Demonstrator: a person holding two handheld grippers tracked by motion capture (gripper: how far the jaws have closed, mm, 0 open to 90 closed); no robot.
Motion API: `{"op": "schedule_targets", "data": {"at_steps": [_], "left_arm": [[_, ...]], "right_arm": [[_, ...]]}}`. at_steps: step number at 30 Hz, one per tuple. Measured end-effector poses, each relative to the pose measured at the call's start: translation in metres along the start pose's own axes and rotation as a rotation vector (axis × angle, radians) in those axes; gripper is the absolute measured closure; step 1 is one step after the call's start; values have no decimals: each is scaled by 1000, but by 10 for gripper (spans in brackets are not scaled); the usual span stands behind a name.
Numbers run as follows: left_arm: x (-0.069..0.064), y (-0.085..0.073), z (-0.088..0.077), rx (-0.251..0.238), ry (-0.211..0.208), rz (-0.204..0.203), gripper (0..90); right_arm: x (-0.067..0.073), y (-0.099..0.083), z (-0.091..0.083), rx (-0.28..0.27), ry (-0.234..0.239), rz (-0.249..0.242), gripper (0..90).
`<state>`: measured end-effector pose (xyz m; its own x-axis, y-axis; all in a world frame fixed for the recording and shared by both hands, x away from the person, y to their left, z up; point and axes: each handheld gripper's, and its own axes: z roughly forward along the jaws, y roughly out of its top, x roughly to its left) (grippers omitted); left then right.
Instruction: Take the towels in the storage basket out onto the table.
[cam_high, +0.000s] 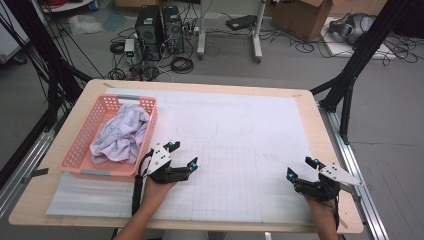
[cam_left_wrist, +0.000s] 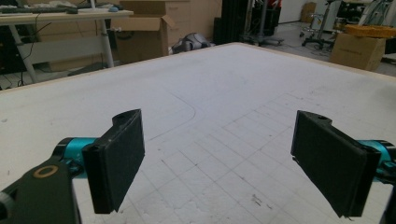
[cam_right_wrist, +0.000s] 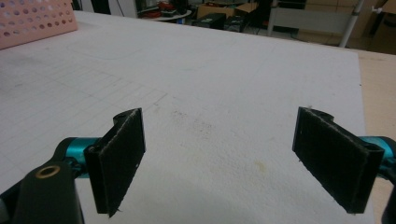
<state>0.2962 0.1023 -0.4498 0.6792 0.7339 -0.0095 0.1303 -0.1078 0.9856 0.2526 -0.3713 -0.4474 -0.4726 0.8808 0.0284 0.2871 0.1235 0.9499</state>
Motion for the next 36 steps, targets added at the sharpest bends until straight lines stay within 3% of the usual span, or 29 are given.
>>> {"op": "schedule_targets", "data": {"at_steps": [16, 29, 36], "left_arm": [[0, 0, 1, 10, -1, 6, 178], [2, 1, 1, 11, 7, -21, 183], [1, 15, -4, -12, -6, -20, 204]], "right_arm": [[-1, 0, 0, -1, 11, -3, 158], [-2, 0, 0, -1, -5, 15, 158], [-3, 1, 1, 9, 1, 34, 159]]}}
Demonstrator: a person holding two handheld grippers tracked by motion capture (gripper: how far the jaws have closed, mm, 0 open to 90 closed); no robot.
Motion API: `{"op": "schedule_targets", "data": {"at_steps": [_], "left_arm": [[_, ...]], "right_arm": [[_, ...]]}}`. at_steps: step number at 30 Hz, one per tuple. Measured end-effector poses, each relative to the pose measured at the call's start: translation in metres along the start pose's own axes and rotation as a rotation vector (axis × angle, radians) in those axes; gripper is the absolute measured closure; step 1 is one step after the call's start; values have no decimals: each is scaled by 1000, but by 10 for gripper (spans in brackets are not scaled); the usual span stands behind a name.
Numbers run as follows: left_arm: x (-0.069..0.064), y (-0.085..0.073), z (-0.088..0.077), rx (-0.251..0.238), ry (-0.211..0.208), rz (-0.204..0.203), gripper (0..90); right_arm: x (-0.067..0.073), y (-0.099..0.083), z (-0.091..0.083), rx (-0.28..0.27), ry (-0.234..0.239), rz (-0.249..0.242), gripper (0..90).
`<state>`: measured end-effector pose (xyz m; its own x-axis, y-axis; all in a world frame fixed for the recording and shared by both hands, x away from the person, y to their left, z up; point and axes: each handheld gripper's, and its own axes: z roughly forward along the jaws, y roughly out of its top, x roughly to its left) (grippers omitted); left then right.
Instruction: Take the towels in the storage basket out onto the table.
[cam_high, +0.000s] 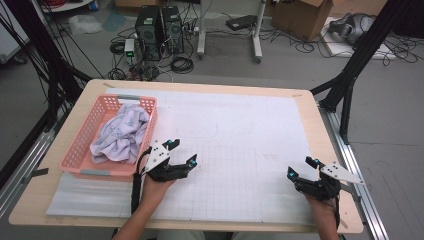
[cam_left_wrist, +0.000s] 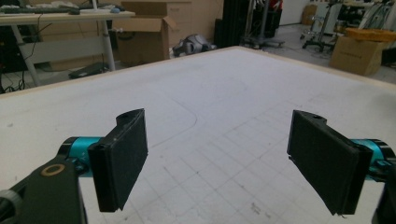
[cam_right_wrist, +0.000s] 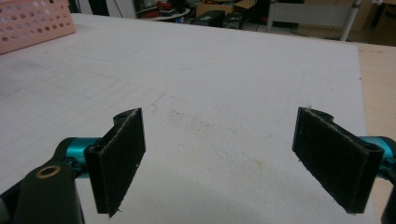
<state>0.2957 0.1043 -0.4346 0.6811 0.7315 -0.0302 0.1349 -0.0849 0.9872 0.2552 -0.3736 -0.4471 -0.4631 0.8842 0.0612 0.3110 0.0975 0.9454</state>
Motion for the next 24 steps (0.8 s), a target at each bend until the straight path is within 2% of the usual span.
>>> {"op": "schedule_targets", "data": {"at_steps": [6, 11, 14, 18, 24], "left_arm": [[-2, 11, -5, 2, -17, -13, 205], [-3, 24, -9, -24, -32, -16, 207], [-3, 34, -12, -40, -77, -24, 212], [-1, 51, -18, -73, -125, -15, 221], [12, 72, -29, -89, -175, -9, 221]], "right_arm": [[0, 0, 0, -2, 0, -5, 158], [0, 0, 0, 0, 4, -1, 159], [0, 0, 0, -2, 4, -2, 159], [0, 0, 0, -4, 1, -1, 158], [0, 0, 0, -5, 1, -6, 159]]}}
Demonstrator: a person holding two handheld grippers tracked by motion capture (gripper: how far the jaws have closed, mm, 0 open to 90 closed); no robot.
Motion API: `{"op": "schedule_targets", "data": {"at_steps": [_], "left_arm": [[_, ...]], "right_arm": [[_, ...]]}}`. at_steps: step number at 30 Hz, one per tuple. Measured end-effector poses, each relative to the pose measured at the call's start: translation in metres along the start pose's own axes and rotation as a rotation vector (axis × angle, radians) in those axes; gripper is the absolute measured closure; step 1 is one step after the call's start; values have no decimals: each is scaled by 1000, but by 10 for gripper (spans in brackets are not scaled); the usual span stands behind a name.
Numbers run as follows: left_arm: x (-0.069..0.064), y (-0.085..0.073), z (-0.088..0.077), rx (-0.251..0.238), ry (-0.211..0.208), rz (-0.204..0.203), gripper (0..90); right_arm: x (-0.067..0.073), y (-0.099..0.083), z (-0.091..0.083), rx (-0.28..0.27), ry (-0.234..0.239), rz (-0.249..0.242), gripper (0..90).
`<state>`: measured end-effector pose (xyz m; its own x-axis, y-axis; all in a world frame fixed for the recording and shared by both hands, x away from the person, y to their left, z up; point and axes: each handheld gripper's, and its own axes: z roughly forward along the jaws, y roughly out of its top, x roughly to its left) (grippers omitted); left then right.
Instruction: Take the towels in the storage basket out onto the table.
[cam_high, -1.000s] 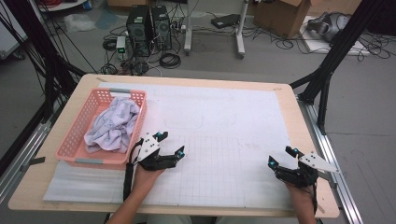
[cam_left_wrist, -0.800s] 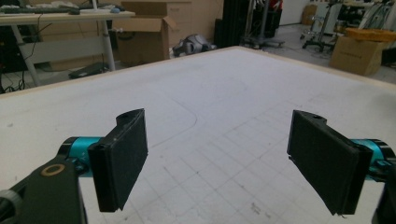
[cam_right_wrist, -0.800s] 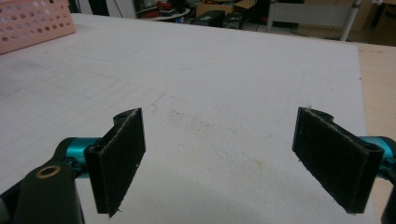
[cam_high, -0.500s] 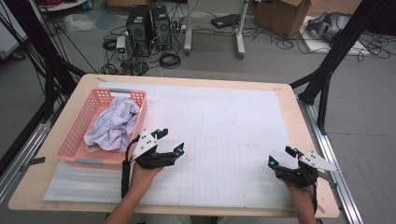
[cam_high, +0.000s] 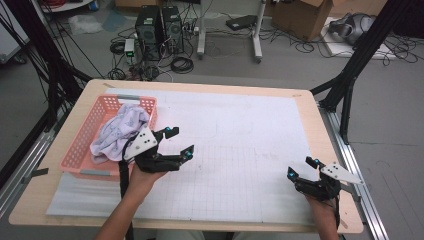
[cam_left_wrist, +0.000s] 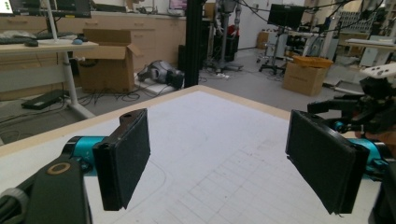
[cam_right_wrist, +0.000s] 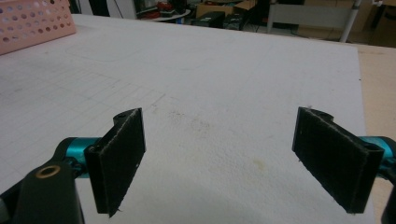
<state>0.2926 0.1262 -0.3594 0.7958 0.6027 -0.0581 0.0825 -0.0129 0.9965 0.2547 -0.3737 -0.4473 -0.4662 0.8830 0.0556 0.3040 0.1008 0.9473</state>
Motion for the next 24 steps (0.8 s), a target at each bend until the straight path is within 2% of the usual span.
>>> {"op": "schedule_targets", "data": {"at_steps": [4, 6, 11, 14, 18, 22, 24], "left_arm": [[11, 16, -11, -7, -18, 4, 222], [18, 23, -17, -7, -10, 12, 235], [40, 33, -32, -6, -13, -11, 228], [55, 36, -44, 18, 36, -20, 225], [79, 36, -59, 44, 96, -57, 203], [97, 33, -67, 104, 207, -79, 171], [106, 30, -69, 138, 239, -90, 171]], "right_arm": [[1, 0, 0, 6, -5, 0, 159], [1, 0, 1, 4, -4, -4, 159], [1, 0, 0, 6, -6, -8, 159], [1, 0, 0, 9, -5, -4, 158], [2, 0, 1, 9, -7, -18, 159], [2, 0, 1, 15, -9, -23, 159], [2, 0, 2, 20, -8, -23, 159]]}}
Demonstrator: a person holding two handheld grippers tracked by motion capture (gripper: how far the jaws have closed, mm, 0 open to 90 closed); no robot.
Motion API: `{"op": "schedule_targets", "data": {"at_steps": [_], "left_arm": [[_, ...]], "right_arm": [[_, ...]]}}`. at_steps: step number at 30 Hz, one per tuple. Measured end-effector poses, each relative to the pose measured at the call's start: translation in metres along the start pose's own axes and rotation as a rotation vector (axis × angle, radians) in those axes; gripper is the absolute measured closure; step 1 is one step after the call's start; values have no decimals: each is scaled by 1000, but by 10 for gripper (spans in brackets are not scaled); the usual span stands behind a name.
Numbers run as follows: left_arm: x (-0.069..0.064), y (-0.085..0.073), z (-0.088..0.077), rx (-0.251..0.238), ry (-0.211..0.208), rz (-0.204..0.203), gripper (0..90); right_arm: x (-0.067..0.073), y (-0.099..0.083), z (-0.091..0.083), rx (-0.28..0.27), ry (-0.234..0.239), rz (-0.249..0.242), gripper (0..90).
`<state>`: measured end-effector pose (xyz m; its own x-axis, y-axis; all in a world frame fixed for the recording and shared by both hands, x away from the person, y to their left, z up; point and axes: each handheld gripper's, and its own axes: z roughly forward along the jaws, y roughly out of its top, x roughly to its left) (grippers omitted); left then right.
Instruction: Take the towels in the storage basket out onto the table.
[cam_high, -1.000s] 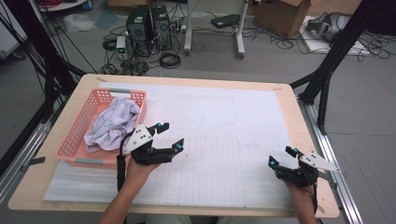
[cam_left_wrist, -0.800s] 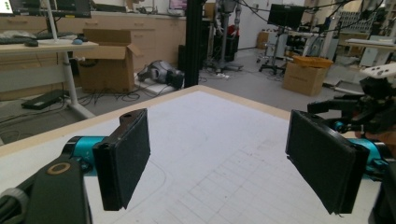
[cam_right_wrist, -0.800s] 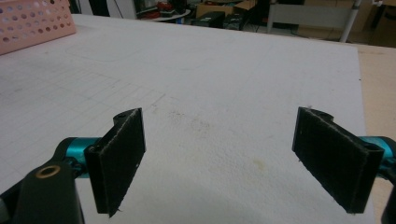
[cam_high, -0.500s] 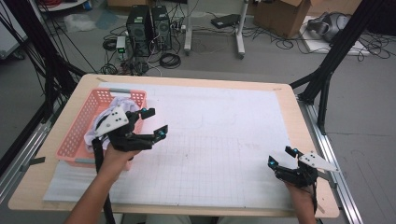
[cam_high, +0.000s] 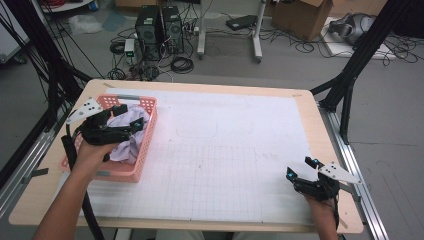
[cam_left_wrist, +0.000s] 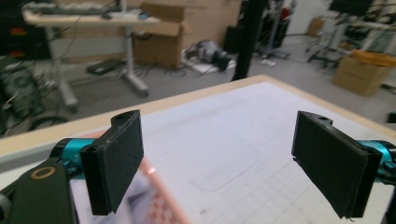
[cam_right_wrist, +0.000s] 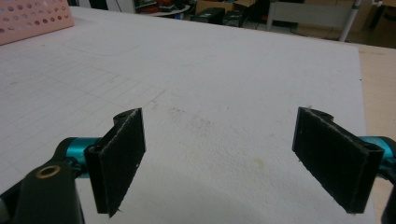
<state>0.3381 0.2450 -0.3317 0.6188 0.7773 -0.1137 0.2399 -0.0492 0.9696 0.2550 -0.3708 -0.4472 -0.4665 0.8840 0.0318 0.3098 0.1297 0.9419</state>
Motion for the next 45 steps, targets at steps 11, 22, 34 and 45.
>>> {"op": "schedule_targets", "data": {"at_steps": [11, 22, 34, 45], "left_arm": [[41, -23, 15, 213, 186, -22, 173], [67, -48, 31, 429, 203, -70, 169], [75, -66, 62, 707, 284, 1, 17], [80, -64, 56, 667, 293, 11, 336]], "right_arm": [[0, 0, 0, -7, 1, -5, 159], [0, 0, 1, 1, -7, -5, 159], [0, 0, 1, 4, -8, -2, 161], [0, 0, 1, 4, -8, -2, 161]]}}
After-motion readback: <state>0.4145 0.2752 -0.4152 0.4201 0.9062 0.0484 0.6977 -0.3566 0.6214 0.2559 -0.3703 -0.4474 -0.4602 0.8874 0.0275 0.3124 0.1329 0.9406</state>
